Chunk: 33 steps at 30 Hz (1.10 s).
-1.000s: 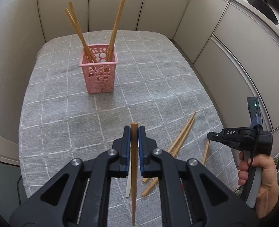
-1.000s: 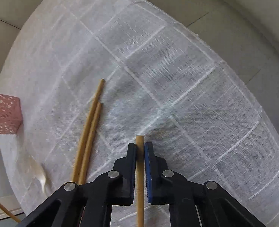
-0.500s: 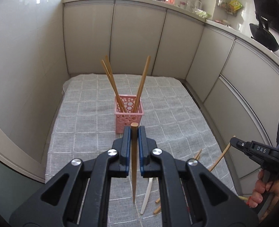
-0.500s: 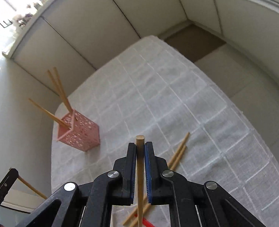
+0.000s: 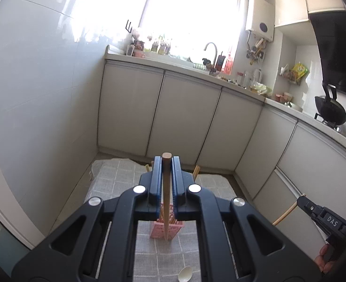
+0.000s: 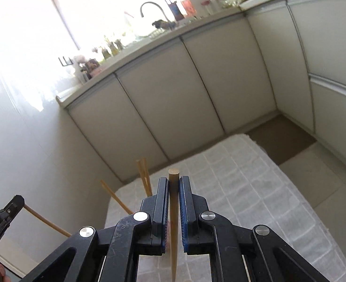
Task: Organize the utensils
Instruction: 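Carry both chopsticks upright into the pink basket and open both tools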
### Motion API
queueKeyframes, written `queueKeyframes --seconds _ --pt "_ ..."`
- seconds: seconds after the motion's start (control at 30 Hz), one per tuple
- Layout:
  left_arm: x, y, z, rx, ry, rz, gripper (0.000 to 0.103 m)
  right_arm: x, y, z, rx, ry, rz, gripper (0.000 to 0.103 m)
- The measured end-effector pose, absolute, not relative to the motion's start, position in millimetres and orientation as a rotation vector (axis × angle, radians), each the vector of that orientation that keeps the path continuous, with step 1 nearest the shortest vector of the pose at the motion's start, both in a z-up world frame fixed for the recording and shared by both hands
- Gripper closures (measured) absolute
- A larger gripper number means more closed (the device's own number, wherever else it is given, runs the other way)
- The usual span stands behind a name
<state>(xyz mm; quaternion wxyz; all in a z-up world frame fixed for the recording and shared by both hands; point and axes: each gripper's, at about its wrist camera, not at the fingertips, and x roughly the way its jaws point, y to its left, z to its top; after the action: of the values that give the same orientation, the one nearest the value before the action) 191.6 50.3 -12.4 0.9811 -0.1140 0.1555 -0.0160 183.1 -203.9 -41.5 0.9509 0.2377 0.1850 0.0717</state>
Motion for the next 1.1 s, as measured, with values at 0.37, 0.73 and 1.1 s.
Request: queueKeyframes --seconds 0.37,0.73,1.1 --pt "237 37 -41 -0.177 0.232 -0.008 0.095 241 -170 -20 0.476 0.257 0.211 0.095" --pt "285 41 -94 -0.141 0.394 -0.021 0.094 307 -126 -82 0.409 0.346 0.247 0.095" --pt "290 37 -100 -0.143 0.46 -0.044 0.092 332 -109 -119 0.382 0.468 0.277 0.093"
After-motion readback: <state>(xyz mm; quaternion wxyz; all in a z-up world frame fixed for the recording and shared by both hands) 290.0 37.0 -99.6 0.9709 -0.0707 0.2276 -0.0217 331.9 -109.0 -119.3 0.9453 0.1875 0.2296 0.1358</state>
